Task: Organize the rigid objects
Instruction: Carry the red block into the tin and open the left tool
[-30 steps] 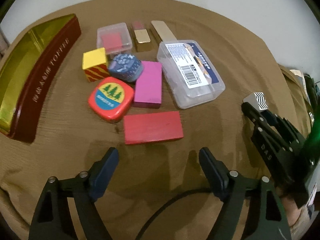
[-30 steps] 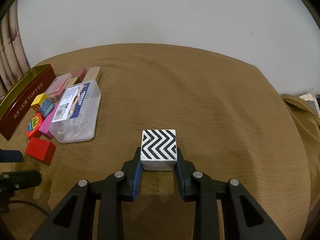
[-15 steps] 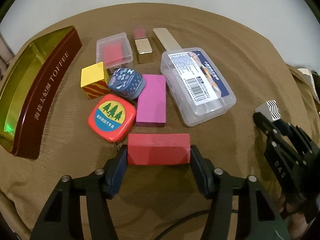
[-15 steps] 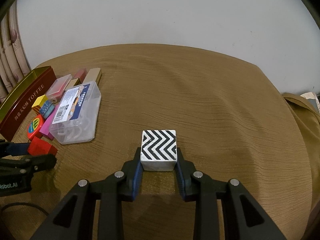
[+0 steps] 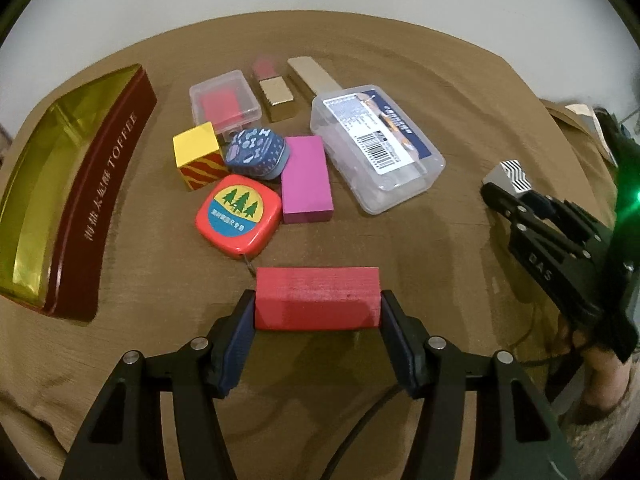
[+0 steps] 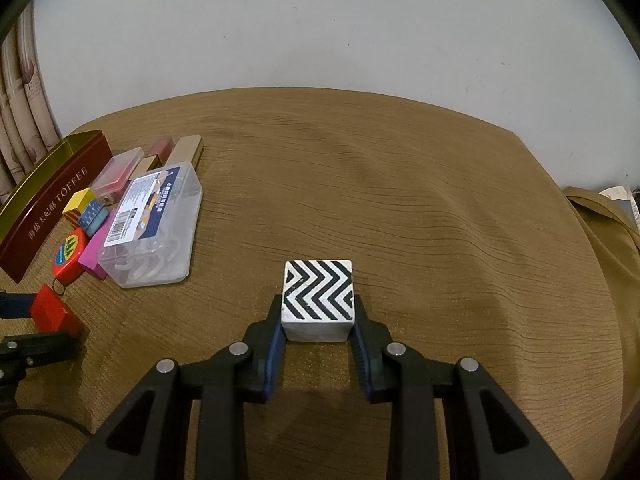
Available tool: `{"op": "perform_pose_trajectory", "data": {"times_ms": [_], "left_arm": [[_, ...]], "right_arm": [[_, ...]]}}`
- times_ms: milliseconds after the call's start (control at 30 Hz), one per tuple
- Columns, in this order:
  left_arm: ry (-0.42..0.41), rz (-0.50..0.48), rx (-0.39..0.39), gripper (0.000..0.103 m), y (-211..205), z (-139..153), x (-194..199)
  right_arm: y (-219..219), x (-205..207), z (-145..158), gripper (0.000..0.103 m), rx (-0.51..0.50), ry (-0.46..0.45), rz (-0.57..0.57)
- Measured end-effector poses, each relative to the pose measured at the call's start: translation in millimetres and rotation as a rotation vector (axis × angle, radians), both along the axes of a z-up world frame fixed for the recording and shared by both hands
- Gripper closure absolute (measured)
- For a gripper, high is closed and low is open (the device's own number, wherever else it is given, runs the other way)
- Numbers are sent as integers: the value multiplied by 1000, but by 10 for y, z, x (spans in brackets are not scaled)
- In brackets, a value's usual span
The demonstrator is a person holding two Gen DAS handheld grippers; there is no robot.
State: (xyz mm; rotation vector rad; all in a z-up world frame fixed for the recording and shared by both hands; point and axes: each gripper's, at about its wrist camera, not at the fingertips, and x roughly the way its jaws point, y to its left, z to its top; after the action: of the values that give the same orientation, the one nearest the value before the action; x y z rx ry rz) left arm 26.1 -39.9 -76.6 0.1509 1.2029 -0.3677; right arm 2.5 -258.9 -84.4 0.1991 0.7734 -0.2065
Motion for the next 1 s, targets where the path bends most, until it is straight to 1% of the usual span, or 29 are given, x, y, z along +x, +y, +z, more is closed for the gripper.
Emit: {"op": "perform_pose_trajectory", "data": {"times_ms": [100,267,367,500,567,767,833,933,1000], "left_arm": [[-21,-10,-2,47,49,180,-82],[-65,21,12,47,251,365,-85],[-102,49,32,47,421,448,-40],[-129,107,26,47,652,579,88],[-154,149,37,47,861,664,160],[-183,274,76,47,1446,777,428],[-189,308,95,47,1528,761,534],[-189,343,126,47,1788,723,633],[-177,348,123,47,1903,675,727]], "right_arm": [[1,0,-1,73,1,0,0],[0,-2,-1,73,1,0,1],[4,0,0,73,-2,1,1],[5,0,2,73,-2,1,1],[0,0,2,73,-2,1,2],[7,-1,1,73,-3,1,2],[8,-1,2,73,-3,1,2],[9,0,3,73,-3,2,2],[8,0,2,73,-3,2,2]]}}
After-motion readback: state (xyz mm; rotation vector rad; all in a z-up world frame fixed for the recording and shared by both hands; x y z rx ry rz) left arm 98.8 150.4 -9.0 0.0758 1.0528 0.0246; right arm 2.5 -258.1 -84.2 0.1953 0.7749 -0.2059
